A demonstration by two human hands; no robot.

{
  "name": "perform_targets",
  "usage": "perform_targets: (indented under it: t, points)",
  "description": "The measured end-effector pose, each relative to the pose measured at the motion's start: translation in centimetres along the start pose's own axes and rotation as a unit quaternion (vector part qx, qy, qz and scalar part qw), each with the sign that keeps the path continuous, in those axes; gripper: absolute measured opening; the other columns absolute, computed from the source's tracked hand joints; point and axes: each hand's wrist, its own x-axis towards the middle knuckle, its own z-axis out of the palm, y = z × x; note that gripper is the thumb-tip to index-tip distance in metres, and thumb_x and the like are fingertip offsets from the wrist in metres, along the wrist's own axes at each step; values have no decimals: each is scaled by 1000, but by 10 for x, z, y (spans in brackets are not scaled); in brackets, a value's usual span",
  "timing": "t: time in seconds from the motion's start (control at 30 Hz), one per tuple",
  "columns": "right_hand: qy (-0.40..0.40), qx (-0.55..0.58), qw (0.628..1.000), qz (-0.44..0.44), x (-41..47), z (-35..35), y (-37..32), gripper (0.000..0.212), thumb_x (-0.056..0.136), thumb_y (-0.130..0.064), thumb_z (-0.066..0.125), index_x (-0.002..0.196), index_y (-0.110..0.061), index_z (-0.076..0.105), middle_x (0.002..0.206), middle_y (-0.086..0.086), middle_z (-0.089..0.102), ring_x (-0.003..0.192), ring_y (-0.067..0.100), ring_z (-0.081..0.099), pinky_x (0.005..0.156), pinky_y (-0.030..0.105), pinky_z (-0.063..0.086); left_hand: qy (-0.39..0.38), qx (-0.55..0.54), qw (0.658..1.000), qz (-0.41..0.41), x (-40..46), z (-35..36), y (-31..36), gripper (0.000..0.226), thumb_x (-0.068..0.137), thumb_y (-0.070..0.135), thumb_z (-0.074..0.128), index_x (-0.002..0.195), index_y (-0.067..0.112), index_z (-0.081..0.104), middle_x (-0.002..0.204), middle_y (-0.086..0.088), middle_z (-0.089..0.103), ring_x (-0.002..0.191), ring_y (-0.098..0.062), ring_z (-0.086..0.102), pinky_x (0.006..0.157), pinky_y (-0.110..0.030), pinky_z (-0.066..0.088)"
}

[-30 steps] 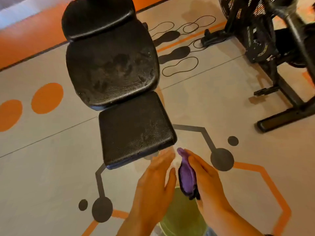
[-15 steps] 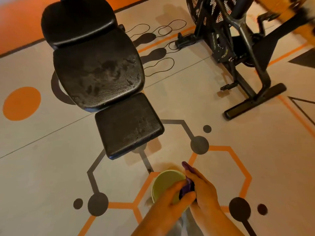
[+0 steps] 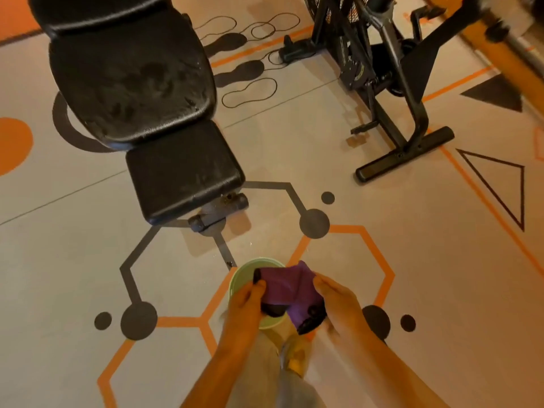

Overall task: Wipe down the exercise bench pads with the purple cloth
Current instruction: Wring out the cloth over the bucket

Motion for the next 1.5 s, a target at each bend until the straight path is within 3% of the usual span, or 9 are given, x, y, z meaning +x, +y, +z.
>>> perform_targets:
  t: [0.2,0.37,0.47,0.6,0.77,1.0,1.13,1.3,1.5]
  points:
    - [15,-140,990,-27,47,-41,17,11,89,-5,64,99,-8,67,110,18,67,89,27,60,75,34,50,56,105,991,56,33,1,-30,29,97,16,53,122,4,61,112,-17,67,105,-35,62,96,-48,51]
    - [-106,-187,977,14,89,-63,23,42,77,0,75,109,-15,52,106,20,60,89,31,62,70,35,54,48,118,989,73,72,1,-50,20,95,11,54,111,16,43,96,-21,65,87,-32,63,76,-43,54]
    - [-129,-253,959,-17,117,-71,29,39,77,13,66,95,-19,55,98,15,60,89,32,62,77,41,55,30,166,979,112,100,7,-58,28,92,6,50,95,33,44,83,-21,59,75,-36,58,66,-43,50]
    - [-83,-308,941,-109,154,-69,51,38,81,20,50,70,-12,67,83,4,65,88,24,60,76,27,51,-12,250,961,116,146,17,-80,46,90,-3,46,69,34,63,96,-12,67,91,-38,64,82,-52,54]
    - [-19,-393,911,-128,200,-55,91,37,87,15,42,99,1,73,118,16,64,110,31,58,85,16,37,3,300,949,99,190,32,-108,33,93,-3,47,92,19,71,107,-10,66,93,-34,66,64,-20,53]
    - [-76,-506,849,-131,256,-33,136,40,91,4,48,131,0,51,132,22,44,116,37,51,96,35,43,12,326,941,91,246,40,-152,34,93,-2,47,113,13,70,112,-4,61,97,-24,58,75,-18,39]
    - [-46,-504,849,-151,279,-25,158,41,90,-1,51,131,-5,50,132,19,42,113,37,50,92,40,46,14,362,927,101,273,42,-168,37,92,-1,47,115,17,69,108,-6,61,64,-13,53,49,-10,38]
    - [-71,-620,771,-125,301,-18,174,44,95,-11,45,139,-15,45,148,13,30,130,36,36,104,43,39,3,361,927,103,297,44,-180,39,91,-1,45,118,17,68,106,-14,65,54,-10,48,45,-8,39]
    - [-34,-581,808,-95,300,-11,175,41,97,-10,41,138,-14,49,152,12,31,139,33,29,109,44,34,-10,343,938,55,301,40,-180,35,94,8,47,119,22,67,80,4,61,58,-11,49,41,-5,37]
